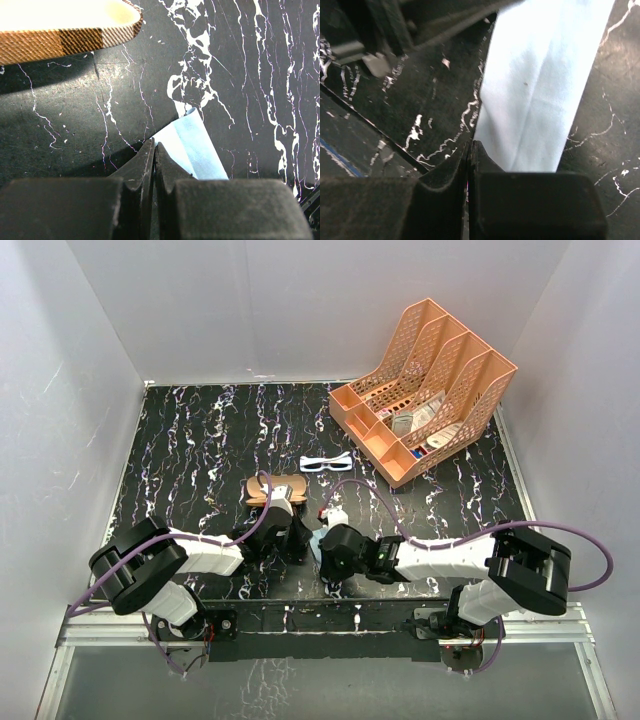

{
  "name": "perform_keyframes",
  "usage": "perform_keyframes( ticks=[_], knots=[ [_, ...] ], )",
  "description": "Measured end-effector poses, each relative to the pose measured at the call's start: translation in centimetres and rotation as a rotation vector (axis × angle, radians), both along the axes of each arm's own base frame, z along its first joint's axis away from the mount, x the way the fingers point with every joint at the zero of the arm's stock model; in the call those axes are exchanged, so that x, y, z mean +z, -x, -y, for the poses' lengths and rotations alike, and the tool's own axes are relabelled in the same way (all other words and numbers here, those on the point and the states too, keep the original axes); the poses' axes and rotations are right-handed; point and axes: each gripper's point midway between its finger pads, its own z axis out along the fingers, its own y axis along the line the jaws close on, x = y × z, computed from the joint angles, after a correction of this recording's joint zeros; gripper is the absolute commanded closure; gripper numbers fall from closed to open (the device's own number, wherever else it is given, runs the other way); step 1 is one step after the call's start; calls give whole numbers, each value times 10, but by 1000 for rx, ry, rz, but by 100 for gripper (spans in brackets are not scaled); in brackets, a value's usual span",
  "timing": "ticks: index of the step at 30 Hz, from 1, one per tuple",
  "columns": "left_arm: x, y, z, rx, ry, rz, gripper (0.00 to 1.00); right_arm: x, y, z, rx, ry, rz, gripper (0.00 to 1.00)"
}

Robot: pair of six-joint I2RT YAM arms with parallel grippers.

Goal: Organize the sunglasses
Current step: Adjust the glasses cleaning cloth at the center of the board.

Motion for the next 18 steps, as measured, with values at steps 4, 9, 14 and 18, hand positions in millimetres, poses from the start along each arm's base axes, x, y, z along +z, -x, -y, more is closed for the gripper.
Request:
perform_keyframes(
  ticks=[4,9,14,18],
  knots=[
    [0,0,0,0,0,0,100,-13,7,12,-8,20,-24,100],
    [0,0,0,0,-1,1,100,-13,9,16,-24,1,-31,100],
    [0,0,0,-2,-5,1,100,-14,11,21,-45,2,-43,100],
    [0,0,-2,-3,-17,-4,100,-14,13,28,-65,17,-55,100]
  ],
)
